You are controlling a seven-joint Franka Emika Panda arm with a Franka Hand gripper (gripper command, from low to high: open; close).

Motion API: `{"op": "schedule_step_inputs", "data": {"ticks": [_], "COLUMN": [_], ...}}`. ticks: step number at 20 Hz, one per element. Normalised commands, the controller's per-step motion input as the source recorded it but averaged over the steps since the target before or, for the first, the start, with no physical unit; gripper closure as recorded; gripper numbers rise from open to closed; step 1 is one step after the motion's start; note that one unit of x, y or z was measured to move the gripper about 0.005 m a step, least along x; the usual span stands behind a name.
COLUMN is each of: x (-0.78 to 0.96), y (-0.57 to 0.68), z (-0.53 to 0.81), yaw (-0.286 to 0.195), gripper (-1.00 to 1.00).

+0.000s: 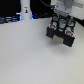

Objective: Open the kcup holder, insert the kcup into the holder, and close the kcup holder

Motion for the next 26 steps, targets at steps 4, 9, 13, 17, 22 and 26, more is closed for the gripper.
{"op": "schedule_step_inputs", "data": {"ticks": [4, 9, 13, 17, 22, 26], "x": [0.02, 0.04, 0.07, 0.16, 0.45, 0.65], "y": [0.02, 0.03, -0.05, -0.28, -0.44, -0.46], "z": [0.19, 0.34, 0.31, 0.44, 0.34, 0.26], "yaw": [0.095, 0.070, 0.091, 0.119, 0.054, 0.009], "gripper": [-1.00, -1.00, -1.00, -1.00, -1.00, -1.00]}}
